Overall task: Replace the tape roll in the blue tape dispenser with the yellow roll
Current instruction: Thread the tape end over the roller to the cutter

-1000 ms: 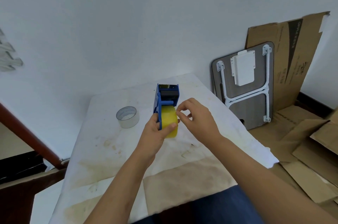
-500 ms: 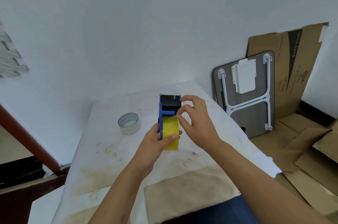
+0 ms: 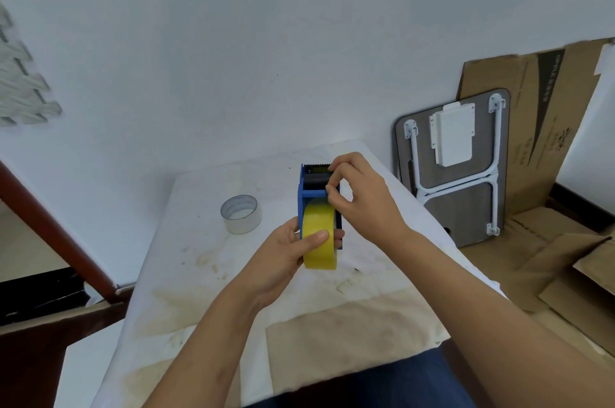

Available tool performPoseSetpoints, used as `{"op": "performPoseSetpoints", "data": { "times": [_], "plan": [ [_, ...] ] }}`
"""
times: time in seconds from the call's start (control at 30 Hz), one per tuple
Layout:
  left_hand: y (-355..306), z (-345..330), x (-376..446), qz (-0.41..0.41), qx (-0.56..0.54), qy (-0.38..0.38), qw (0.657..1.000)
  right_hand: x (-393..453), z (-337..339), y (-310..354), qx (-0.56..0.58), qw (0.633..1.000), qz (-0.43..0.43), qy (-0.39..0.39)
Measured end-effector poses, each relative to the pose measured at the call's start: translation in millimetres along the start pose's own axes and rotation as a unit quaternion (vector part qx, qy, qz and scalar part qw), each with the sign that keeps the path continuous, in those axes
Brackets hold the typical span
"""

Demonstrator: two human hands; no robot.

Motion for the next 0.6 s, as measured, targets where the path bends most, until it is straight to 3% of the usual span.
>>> {"op": "performPoseSetpoints", "data": {
  "times": [0.33,0.5,0.6],
  "plan": [
    [-3.8,7.4,-0.8,0.049,-0.034,0.016,0.998,2.6,-3.6,0.8,0.004,1.000,0.002,0.003],
    [-3.5,10.6,7.8,0.101,-0.091,-0.048,0.990,2.6,-6.8,1.0,0.009,1.000,-0.001,0.004],
    [-3.4,12.3,9.9,0.107,-0.090,-0.047,0.989,1.9,-8.3,1.6,0.006,1.000,-0.006,0.009]
  ]
}}
Point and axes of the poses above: each hand's wrist, its own x-axis towards the middle knuckle, its own z-axis out of the back of the hand, y = z × x, the point moved 1 cm from there along x, towards the middle knuckle, and after that the axes turned 8 degrees about z, right-handed, at the moved point
